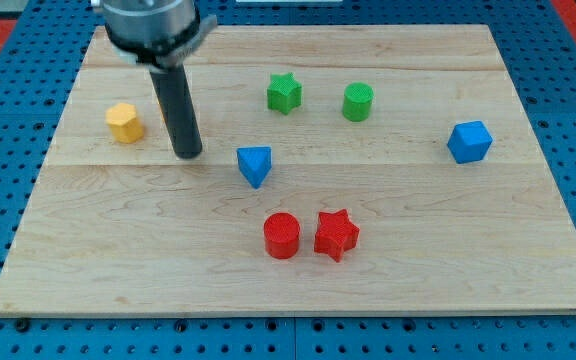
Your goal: Slide the blue triangle closer to the blue cube
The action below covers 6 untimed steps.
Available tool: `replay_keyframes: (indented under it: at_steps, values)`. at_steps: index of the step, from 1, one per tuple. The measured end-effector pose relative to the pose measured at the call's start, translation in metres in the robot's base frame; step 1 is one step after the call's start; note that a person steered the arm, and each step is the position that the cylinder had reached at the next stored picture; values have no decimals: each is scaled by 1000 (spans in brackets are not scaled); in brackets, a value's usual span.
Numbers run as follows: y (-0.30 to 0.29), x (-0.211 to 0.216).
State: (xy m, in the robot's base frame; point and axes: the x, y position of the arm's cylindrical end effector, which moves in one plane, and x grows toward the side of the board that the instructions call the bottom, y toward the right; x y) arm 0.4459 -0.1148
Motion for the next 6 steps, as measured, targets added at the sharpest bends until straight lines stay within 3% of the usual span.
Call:
replay_keyframes:
  at_steps: [1, 3, 4, 5, 6]
  values:
    - [31, 9]
    - [193, 0]
    - [198, 12]
    - [124, 30]
    - [122, -12]
